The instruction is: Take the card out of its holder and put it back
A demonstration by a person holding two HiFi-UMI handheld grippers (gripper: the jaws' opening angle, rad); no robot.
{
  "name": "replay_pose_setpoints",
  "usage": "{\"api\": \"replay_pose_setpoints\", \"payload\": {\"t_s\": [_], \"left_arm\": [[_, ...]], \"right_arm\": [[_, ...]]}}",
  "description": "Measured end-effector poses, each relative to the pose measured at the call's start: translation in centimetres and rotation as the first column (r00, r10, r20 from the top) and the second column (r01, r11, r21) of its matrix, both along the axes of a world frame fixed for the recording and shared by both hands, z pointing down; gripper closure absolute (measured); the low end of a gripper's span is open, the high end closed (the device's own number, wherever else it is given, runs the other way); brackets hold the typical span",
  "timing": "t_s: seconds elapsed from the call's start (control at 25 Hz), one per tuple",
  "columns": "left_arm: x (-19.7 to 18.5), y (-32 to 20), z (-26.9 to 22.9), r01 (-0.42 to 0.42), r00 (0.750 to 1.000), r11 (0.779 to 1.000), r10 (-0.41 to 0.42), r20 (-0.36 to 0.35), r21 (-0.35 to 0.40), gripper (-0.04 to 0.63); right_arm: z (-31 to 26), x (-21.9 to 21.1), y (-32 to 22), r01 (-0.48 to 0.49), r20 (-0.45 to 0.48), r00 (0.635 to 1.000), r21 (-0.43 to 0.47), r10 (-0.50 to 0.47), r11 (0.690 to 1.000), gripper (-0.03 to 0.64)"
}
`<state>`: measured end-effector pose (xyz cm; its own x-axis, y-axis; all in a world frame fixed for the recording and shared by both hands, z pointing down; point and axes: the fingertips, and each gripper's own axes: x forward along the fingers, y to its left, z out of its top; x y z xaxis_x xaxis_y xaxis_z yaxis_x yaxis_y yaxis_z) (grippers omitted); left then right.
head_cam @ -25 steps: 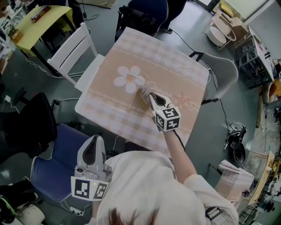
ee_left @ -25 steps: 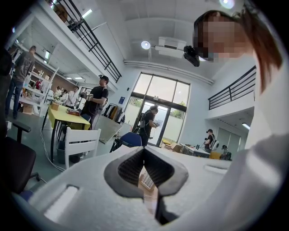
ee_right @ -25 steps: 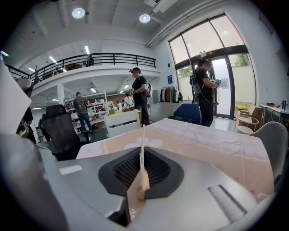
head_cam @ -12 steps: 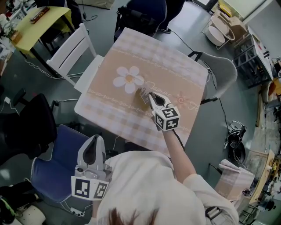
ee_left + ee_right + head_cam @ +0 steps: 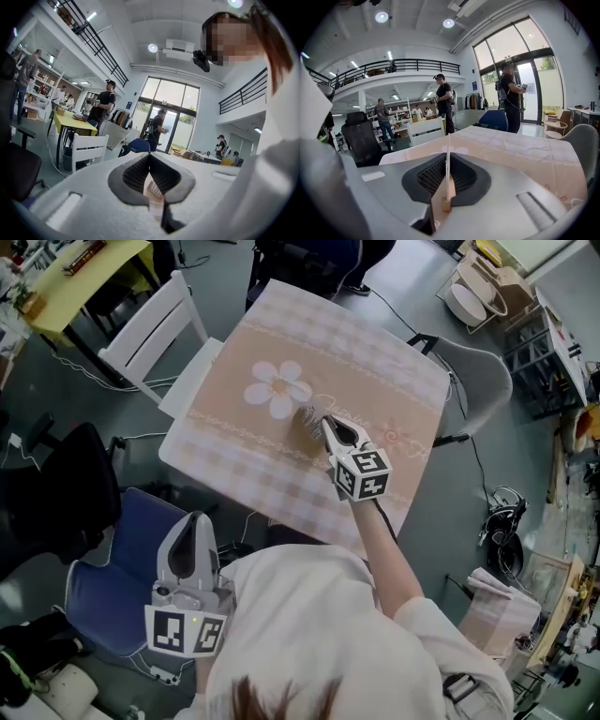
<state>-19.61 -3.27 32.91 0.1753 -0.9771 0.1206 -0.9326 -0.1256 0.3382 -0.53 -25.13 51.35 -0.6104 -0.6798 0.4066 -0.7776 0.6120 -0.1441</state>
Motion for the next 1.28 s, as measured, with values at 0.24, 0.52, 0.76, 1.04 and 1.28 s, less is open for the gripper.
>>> {"api": "replay_pose_setpoints", "payload": {"t_s": [0.24, 0.52, 0.76, 1.04, 1.28], "left_arm": [[-1.3, 0.4, 0.2, 0.036, 0.999, 0.999, -0.036, 0.011, -0.004, 0.595], [-0.8, 0.3, 0.2, 0.021, 1.0, 1.0, -0.021, 0.01, 0.003, 0.595], [-0.5, 0.4, 0.2, 0.004, 1.0, 1.0, -0.004, 0.009, 0.007, 0.595], [-0.3, 0.7, -0.3, -0.017, 1.0, 0.999, 0.016, 0.024, 0.028, 0.595], [0.9, 1.4, -0.7, -0.032, 0.999, 0.999, 0.031, 0.037, 0.041, 0.595]], "right_arm": [[-0.8, 0.3, -0.5, -0.017, 0.032, 0.999, -0.005, 0.017, 1.0, 0.52], [-3.7, 0.8, -0.6, -0.027, 0.081, 0.996, 0.05, 0.023, 0.998, 0.5], [-8.8, 1.5, 0.1, -0.046, 0.146, 0.989, 0.142, 0.025, 0.989, 0.5], [-17.1, 3.2, 5.8, -0.066, 0.227, 0.974, 0.292, -0.002, 0.954, 0.574], [-20.7, 5.8, 11.6, -0.059, 0.239, 0.971, 0.345, -0.026, 0.937, 0.617]]}}
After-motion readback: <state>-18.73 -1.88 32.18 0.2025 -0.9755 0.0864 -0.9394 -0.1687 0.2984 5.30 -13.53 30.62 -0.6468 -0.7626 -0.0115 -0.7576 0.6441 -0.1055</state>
